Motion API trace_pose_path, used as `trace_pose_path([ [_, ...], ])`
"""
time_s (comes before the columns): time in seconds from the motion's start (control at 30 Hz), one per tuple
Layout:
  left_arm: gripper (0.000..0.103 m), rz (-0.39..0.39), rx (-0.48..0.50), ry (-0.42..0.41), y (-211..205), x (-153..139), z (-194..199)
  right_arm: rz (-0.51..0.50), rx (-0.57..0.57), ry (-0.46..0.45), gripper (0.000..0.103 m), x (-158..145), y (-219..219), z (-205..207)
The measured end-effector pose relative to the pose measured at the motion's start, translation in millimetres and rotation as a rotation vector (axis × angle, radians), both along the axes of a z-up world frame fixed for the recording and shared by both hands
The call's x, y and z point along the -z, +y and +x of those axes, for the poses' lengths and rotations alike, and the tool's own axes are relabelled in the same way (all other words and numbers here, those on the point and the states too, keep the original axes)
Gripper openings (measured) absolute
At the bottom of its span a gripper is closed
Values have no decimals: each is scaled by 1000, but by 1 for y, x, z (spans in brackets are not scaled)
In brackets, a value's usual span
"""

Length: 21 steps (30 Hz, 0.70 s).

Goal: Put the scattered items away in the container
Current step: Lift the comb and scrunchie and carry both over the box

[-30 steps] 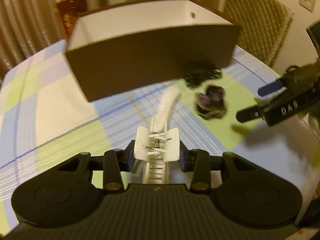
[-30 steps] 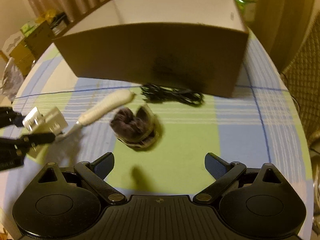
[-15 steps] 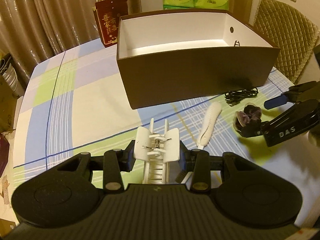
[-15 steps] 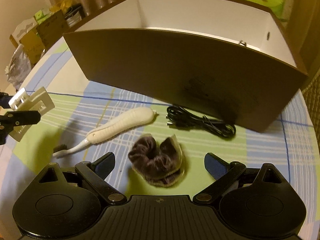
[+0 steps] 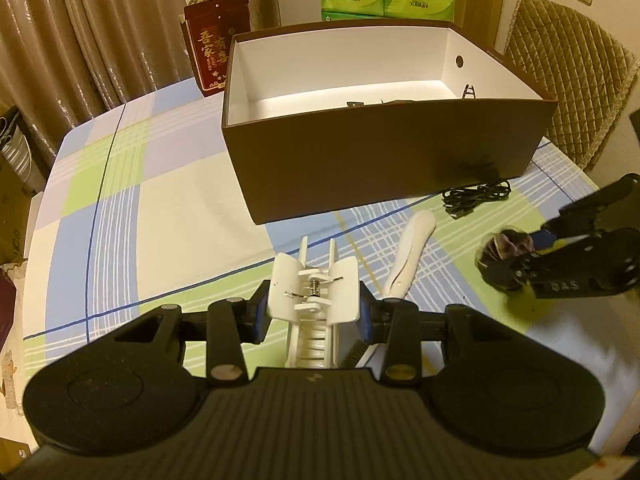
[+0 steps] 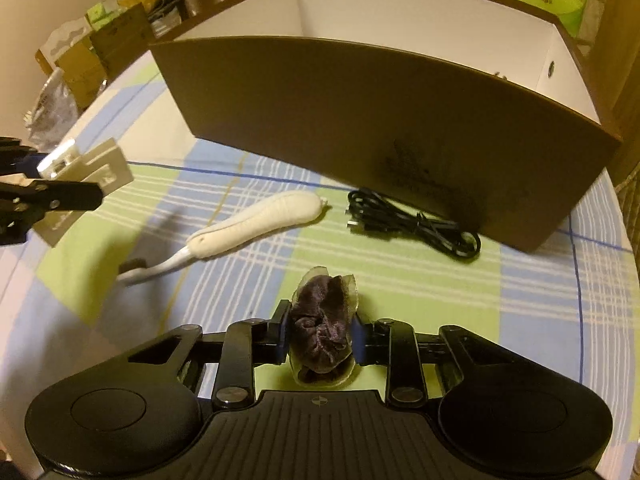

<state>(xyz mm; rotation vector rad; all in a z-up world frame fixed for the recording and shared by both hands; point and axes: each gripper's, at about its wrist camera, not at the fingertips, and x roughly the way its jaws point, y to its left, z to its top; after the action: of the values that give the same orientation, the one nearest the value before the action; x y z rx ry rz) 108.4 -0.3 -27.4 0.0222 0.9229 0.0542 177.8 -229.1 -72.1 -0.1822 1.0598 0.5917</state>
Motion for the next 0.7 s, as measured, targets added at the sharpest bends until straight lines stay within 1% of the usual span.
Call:
trace_pose_path([
  [0.13, 36, -4, 4, -8, -2, -6, 0, 32, 1, 21, 25, -11, -8, -8],
  [0.27, 36, -9, 10, -22, -4, -15, 0, 49, -9, 6, 25, -29, -9, -11],
  [0.4, 36, 2, 25, -44, -8, -24, 3, 53, -13, -35, 25, -50, -8, -9],
  [0.57, 36, 3, 37, -69, -11, -36, 8, 87, 49, -82, 26, -72, -14, 3],
  [0.7, 36, 11, 45, -86, -12, -43, 12, 105, 60, -114, 26, -86, -15, 14],
])
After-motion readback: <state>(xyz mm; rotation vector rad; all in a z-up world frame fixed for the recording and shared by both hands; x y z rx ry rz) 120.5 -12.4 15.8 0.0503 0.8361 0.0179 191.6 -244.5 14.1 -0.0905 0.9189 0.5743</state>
